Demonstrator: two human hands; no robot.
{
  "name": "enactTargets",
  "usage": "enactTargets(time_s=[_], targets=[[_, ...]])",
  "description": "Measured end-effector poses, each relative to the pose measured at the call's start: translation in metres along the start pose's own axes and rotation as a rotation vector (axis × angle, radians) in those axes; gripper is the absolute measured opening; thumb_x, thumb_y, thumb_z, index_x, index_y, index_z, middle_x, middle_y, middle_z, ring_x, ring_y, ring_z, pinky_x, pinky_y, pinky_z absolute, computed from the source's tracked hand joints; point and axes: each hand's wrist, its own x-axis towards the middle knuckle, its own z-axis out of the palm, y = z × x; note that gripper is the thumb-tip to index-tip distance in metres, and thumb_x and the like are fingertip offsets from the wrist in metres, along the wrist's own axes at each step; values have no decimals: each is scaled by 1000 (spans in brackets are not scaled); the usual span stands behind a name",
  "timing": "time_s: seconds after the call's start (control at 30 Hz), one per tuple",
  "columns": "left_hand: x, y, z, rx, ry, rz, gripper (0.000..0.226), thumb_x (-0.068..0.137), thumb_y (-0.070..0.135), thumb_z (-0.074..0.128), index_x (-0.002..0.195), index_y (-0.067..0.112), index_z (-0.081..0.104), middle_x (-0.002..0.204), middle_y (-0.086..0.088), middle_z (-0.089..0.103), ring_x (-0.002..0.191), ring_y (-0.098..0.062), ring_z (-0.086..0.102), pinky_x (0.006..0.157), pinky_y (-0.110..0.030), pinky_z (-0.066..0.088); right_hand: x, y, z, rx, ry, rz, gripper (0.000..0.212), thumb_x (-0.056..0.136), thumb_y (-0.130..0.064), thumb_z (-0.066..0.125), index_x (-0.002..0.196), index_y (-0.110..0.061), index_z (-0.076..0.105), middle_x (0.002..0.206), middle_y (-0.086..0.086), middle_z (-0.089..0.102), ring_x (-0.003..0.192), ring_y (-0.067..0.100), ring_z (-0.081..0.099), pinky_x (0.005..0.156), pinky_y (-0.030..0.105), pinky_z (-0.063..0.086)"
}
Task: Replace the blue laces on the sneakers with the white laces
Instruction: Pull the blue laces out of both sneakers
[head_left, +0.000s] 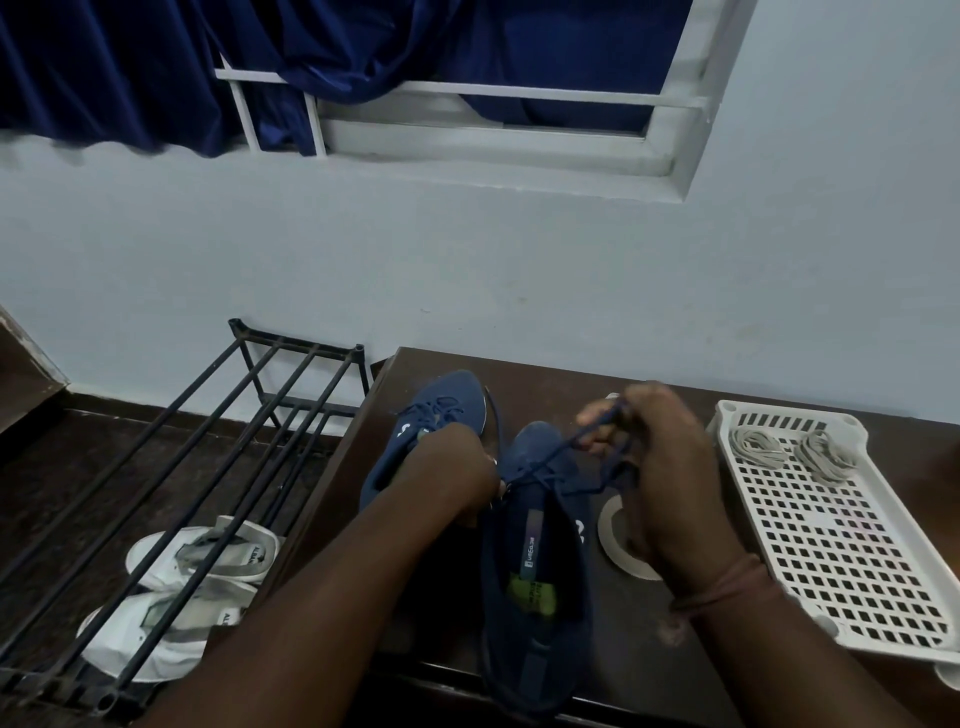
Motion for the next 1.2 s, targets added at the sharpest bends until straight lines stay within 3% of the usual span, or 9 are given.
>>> enactTargets(time_s=[0.17,0.37,0.47,0.57,0.7,0.87,1.0,1.1,1.2], targets=[[1,-1,-1,24,-27,-16,32,83,35,75,92,5,69,81,-12,74,73,-27,73,73,-43,63,4,-16,-16,129,86,-43,28,98,-25,47,70,-19,45,50,-1,32,44,16,27,50,27,32],[-15,-3,-33,196,292,23,22,83,38,69,84,17,62,95,-5,68,88,-23,64,66,-27,46,-8,3,-18,-776,-12,130,33,90,-39,61,73,-12,54,59,-2,54,53,18,50,56,34,44],[-27,-8,-38,323,213,-99,76,77,47,78,135,14,41,140,-15,42,132,-34,40,101,-43,43,-17,19,-17,-1117,-171,308,39,84,-50,68,94,-15,53,85,2,63,72,17,58,61,31,44],[-30,-18,-33,207,137,-190,110,63,45,90,142,12,20,144,-22,32,131,-41,41,101,-50,46,-29,28,-11,-1267,-244,324,42,87,-48,66,107,-16,48,105,1,65,90,18,60,65,23,37],[-23,-25,-35,144,176,-151,92,71,30,86,135,10,23,128,-21,53,116,-38,57,88,-45,53,-34,24,-8,-1391,-271,232,22,97,-30,51,113,-17,49,111,-1,64,89,17,54,47,8,18],[-10,-33,-37,133,270,-146,79,72,29,82,128,7,31,120,-18,58,111,-36,60,78,-37,48,-30,24,-21,-1402,-337,181,15,92,-21,52,106,-18,52,95,-2,63,77,15,54,57,23,31],[-7,-29,-24,219,341,-127,81,77,38,76,136,4,31,129,-20,53,118,-37,54,91,-42,48,-28,28,-27,-1315,-356,206,12,90,-19,55,102,-19,56,94,-1,66,78,15,58,56,14,36],[-13,-6,-12,436,553,79,55,82,40,65,128,13,49,124,-14,56,116,-33,52,94,-42,45,-27,29,-31,-1231,-354,255,10,89,-18,58,99,-20,58,90,0,67,80,15,64,70,28,50],[-15,16,6,296,336,424,30,82,42,67,107,24,68,108,-3,63,100,-22,60,85,-38,53,-30,27,-32,-1199,-355,284,10,90,-20,60,100,-22,60,89,-4,67,78,13,64,63,18,50]])
